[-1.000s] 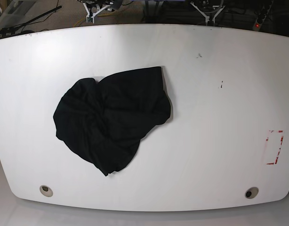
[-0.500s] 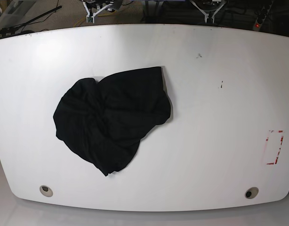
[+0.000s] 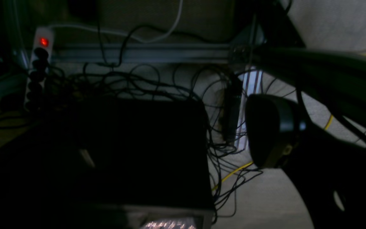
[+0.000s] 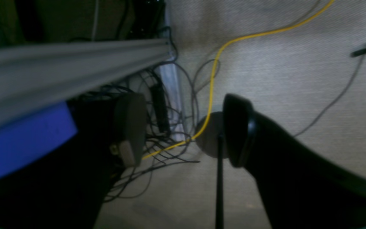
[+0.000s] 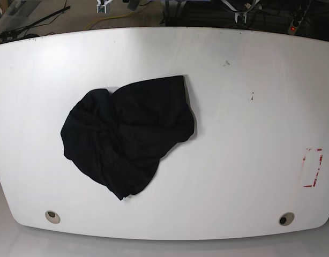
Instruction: Fold the T-shirt properly
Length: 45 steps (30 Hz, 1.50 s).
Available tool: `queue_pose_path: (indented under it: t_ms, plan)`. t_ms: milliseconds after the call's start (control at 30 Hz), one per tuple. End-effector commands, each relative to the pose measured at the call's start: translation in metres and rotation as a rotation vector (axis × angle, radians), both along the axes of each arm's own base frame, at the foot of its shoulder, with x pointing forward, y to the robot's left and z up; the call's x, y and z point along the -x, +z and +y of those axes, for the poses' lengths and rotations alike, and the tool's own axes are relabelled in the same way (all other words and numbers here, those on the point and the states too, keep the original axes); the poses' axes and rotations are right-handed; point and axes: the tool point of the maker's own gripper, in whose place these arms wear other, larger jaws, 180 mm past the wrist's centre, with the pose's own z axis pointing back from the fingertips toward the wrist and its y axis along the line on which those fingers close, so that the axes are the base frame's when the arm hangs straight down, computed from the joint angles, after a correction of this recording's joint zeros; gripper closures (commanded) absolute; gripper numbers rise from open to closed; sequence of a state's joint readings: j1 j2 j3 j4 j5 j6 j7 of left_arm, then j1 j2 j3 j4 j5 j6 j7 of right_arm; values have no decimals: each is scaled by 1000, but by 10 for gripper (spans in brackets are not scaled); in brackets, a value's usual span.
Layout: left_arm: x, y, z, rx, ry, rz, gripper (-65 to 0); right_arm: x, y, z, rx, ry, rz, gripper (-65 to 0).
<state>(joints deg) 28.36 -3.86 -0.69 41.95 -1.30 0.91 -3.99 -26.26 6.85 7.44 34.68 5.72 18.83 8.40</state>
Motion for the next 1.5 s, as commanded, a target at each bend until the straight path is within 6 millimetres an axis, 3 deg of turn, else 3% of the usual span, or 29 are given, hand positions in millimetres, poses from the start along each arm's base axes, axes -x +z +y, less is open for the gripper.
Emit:
queue_pose_path:
  t_ms: [0, 167, 433, 533, 700, 933, 1200, 1333, 1467]
  plan:
    - [5, 8, 3, -8, -7, -17, -586, 7, 8, -3, 4, 11, -17, -358]
    - [27, 23, 1, -6, -17, -17, -586, 21, 23, -4, 9, 29, -34, -358]
    - [45, 66, 7, -14, -67, -72, -586, 33, 58, -1, 14, 68, -95, -358]
    - [47, 87, 3, -7, -80, -100, -586, 35, 75, 1, 13, 85, -125, -358]
    - [48, 131, 17, -42, -97, -156, -586, 34, 112, 7, 10, 118, -190, -358]
    - [30, 186, 20, -63, -120, -252, -586, 27, 152, 12, 8, 149, -259, -358]
    - [-10, 238, 23, -98, -142, -393, -586, -4, 191, 12, -29, 76, -370, -358]
    - [-29, 253, 24, -113, -150, -452, -586, -25, 207, 6, -49, 63, -432, -358]
    - [-44, 256, 25, -117, -154, -496, -586, -45, 222, 7, -71, 41, -495, -358]
